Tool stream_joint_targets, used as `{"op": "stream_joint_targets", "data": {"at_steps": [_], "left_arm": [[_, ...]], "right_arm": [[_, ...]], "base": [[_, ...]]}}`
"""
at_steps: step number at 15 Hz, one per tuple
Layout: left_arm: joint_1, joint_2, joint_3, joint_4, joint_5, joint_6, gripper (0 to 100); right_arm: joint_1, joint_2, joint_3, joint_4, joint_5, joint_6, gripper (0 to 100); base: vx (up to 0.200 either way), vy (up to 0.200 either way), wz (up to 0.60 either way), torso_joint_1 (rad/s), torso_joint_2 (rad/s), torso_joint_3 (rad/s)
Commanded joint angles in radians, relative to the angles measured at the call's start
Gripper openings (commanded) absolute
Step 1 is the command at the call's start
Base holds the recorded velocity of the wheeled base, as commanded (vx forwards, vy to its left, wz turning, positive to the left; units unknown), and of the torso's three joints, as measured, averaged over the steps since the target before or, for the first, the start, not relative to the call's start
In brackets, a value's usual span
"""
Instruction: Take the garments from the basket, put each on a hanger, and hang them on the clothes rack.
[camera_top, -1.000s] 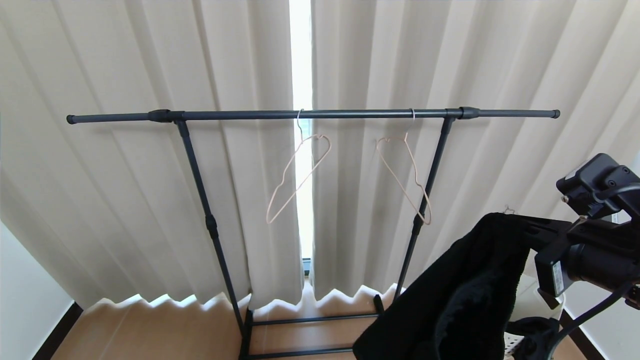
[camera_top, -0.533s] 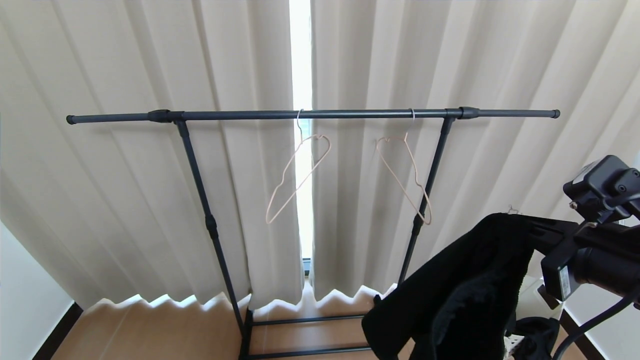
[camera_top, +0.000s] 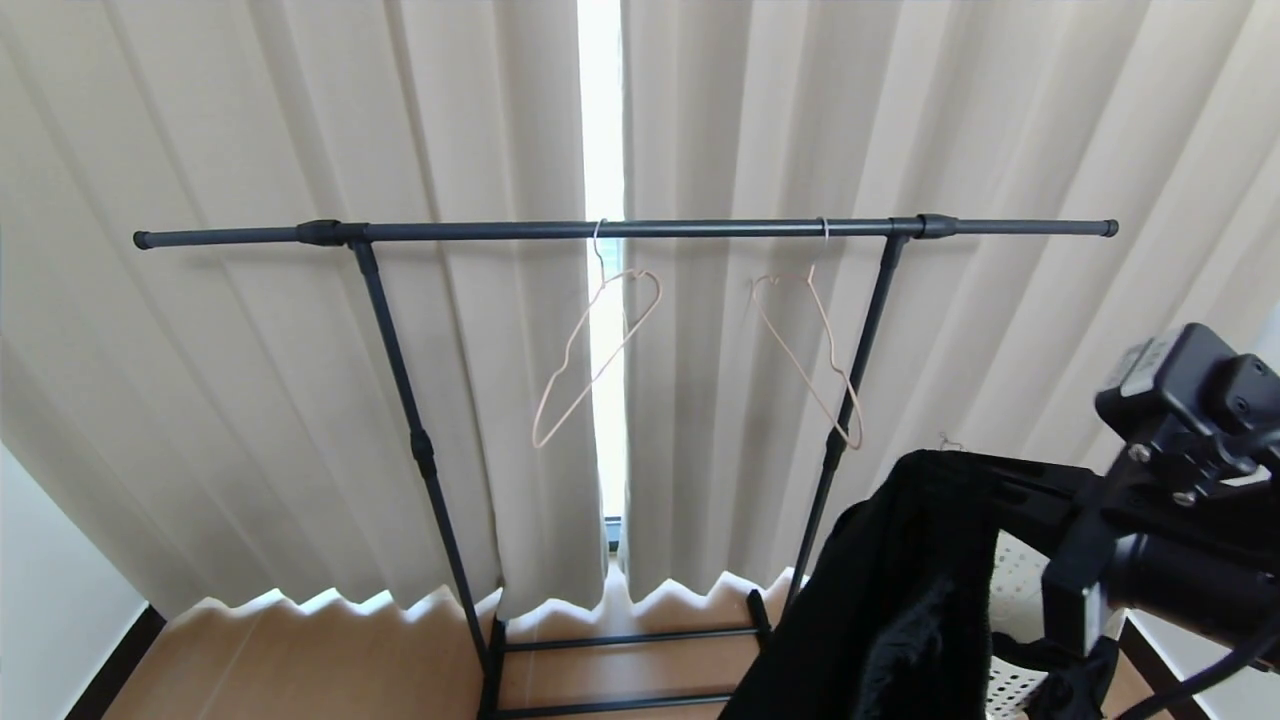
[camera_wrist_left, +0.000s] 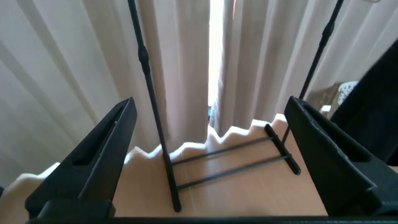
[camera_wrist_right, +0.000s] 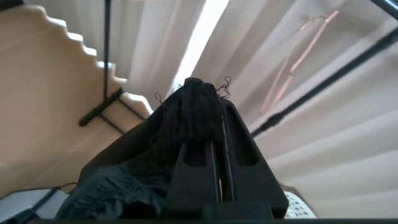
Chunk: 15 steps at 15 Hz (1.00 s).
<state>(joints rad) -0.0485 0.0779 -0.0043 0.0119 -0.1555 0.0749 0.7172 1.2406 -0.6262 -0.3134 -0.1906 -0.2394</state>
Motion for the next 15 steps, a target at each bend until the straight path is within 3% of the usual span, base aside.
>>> {"op": "stream_joint_targets", "data": {"at_steps": [1,3,4,6,8,10,11,12,15], "left_arm": [[-0.099,0.175,0.001,0.0,0.001,0.003,100],[-0.2,0.24,0.0,0.0,0.001,0.003,100],[-0.2,0.24,0.0,0.0,0.001,0.003,100],[-0.248,0.456,-0.051,-0.041,0.001,-0.014,100],[-0.261,0.758,-0.177,-0.184,-0.084,-0.139,100],[-0.28,0.956,-0.232,-0.283,-0.125,-0.221,100],[-0.28,0.956,-0.232,-0.283,-0.125,-0.221,100],[-0.375,1.254,-0.33,-0.428,-0.121,-0.351,100],[-0.465,1.455,-0.505,-0.455,-0.125,-0.435,100]], "right_arm": [[0.016,0.189,-0.124,-0.073,0.022,0.083,0],[0.016,0.332,-0.29,-0.072,0.037,0.087,0],[0.016,0.332,-0.29,-0.072,0.037,0.087,0],[0.021,0.411,-0.362,-0.072,0.002,0.109,0],[0.021,0.49,-0.445,-0.049,-0.018,0.167,0],[0.021,0.536,-0.498,-0.009,-0.033,0.189,0],[0.021,0.536,-0.498,-0.009,-0.033,0.189,0],[0.019,0.614,-0.573,0.007,-0.089,0.259,0],[0.021,0.645,-0.621,0.005,-0.179,0.356,0]], "base": [[0.0,0.0,0.0,0.0,0.0,0.0],[0.0,0.0,0.0,0.0,0.0,0.0],[0.0,0.0,0.0,0.0,0.0,0.0],[0.0,0.0,0.0,0.0,0.0,0.0],[0.0,0.0,0.0,0.0,0.0,0.0],[0.0,0.0,0.0,0.0,0.0,0.0],[0.0,0.0,0.0,0.0,0.0,0.0],[0.0,0.0,0.0,0.0,0.0,0.0],[0.0,0.0,0.0,0.0,0.0,0.0]]}}
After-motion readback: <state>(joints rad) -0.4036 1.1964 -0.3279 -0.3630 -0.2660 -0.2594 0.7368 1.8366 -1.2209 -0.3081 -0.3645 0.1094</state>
